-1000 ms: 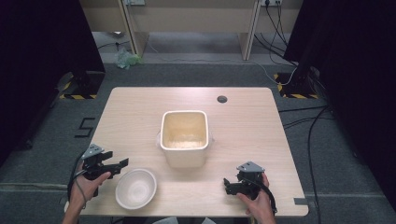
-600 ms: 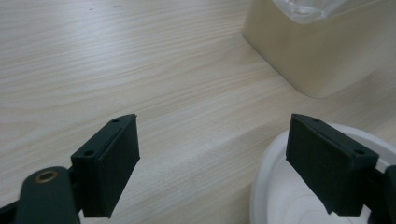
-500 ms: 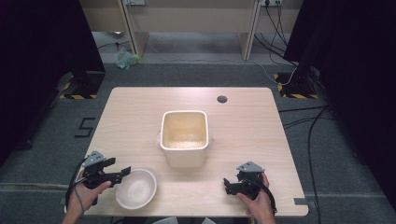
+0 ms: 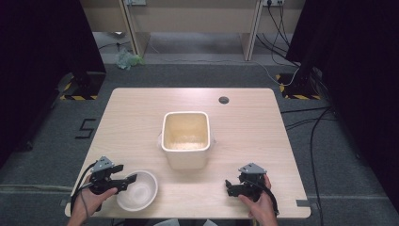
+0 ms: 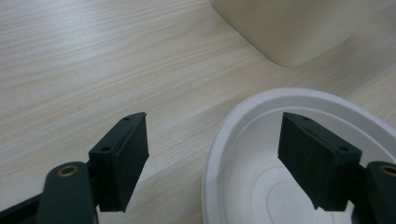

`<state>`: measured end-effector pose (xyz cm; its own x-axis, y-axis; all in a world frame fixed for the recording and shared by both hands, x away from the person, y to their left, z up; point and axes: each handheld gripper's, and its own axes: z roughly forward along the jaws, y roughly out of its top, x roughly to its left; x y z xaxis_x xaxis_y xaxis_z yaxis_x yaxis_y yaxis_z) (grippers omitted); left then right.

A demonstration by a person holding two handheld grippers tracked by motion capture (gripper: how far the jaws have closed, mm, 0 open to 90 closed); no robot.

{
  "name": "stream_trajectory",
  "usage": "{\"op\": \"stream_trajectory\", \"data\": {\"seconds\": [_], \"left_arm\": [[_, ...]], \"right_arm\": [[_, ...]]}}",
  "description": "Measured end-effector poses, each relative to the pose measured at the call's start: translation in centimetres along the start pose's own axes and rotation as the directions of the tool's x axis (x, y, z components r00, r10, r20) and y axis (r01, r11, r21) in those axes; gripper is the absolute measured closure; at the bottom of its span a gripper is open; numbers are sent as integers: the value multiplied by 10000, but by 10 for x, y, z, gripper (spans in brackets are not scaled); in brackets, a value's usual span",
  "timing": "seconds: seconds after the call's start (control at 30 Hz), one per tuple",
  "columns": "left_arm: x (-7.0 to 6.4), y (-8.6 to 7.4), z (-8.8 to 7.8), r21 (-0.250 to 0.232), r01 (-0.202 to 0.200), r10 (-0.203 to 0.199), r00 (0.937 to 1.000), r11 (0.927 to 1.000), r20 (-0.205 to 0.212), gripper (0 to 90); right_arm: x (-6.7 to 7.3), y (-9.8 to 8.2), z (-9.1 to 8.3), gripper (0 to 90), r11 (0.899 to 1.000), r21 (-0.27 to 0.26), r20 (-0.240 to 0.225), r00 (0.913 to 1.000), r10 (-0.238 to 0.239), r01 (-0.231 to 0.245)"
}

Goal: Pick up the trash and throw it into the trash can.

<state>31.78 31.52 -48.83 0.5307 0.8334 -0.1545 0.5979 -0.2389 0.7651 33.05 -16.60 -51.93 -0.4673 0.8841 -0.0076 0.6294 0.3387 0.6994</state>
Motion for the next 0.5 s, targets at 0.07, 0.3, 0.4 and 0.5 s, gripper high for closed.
{"op": "stream_trajectory", "data": {"seconds": [0.07, 0.3, 0.4, 0.5], "left_arm": [[0, 0, 0, 49, -33, 33, 10000, 10000, -5, 253], [-1, -1, 3, 109, -69, 68, 9999, 9999, 89, 284], [0, -2, 4, 144, -62, 60, 9999, 9999, 89, 302], [-1, -3, 6, 254, -117, 113, 9998, 9996, 148, 328]], "right_arm": [[0, 0, 0, 7, 10000, 19, 5, 10000, -3, 3], [0, 0, 0, 7, 10000, -1, 0, 10000, 2, -2], [0, 0, 0, 7, 10000, 18, 3, 10000, -3, 3], [0, 0, 0, 7, 10000, 16, 1, 10000, -5, 5]]}}
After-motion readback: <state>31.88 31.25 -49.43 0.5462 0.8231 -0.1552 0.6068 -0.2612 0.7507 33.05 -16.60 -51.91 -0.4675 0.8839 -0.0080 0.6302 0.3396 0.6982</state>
